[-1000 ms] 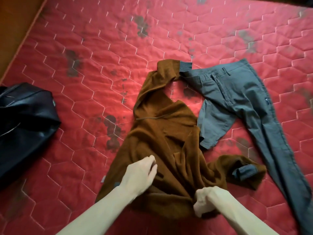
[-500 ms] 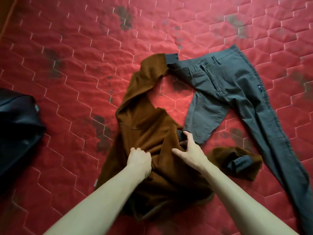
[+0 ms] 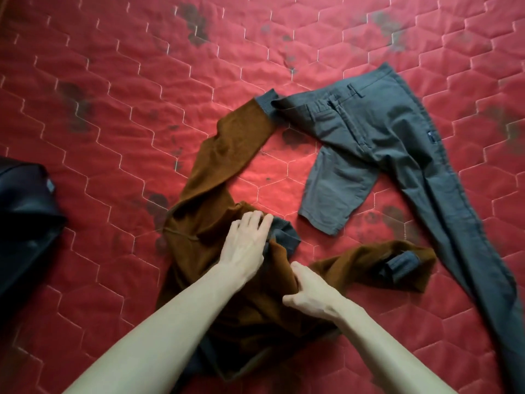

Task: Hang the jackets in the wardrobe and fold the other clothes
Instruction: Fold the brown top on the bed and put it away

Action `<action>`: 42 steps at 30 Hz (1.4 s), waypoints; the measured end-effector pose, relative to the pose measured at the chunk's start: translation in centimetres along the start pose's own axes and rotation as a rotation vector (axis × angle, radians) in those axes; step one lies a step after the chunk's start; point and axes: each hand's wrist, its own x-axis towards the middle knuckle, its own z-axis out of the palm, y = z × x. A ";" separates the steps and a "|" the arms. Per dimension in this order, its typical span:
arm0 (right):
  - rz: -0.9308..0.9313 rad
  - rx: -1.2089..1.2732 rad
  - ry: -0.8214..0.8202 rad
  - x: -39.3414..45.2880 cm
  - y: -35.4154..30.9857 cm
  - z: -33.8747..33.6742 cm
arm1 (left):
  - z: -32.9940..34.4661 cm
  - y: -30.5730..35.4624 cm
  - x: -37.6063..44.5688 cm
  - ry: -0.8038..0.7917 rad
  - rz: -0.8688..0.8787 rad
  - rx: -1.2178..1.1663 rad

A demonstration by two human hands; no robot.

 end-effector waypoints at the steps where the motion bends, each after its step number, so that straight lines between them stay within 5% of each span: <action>1: -0.013 0.074 0.008 -0.4 0.5 -0.5 | 0.2 0.1 0.7 -0.036 0.042 0.021; 6: 0.086 0.342 0.239 -2.5 5.0 -3.9 | 1.9 -0.2 2.3 -0.222 0.037 0.085; 12: 0.370 0.232 0.409 -3.8 10.3 -5.4 | 2.0 -1.0 3.4 -0.179 -0.014 0.114; 18: 0.129 0.022 0.719 -2.4 6.7 -5.4 | 2.4 -0.7 6.1 -0.096 0.099 0.268; 20: 0.064 0.014 0.664 -1.1 5.9 -5.9 | 2.3 -0.6 6.6 -0.102 0.139 0.266; 25: 0.230 -0.166 0.440 1.0 4.3 -7.1 | 0.4 -2.1 5.6 -0.128 0.105 -0.123; 31: -0.045 0.087 0.766 -4.3 2.9 -11.9 | -7.8 -5.5 1.5 0.127 -0.052 -0.344; 42: -0.182 -0.073 0.895 -21.7 -14.6 -18.5 | -32.5 -2.6 -8.5 0.273 -0.111 -0.484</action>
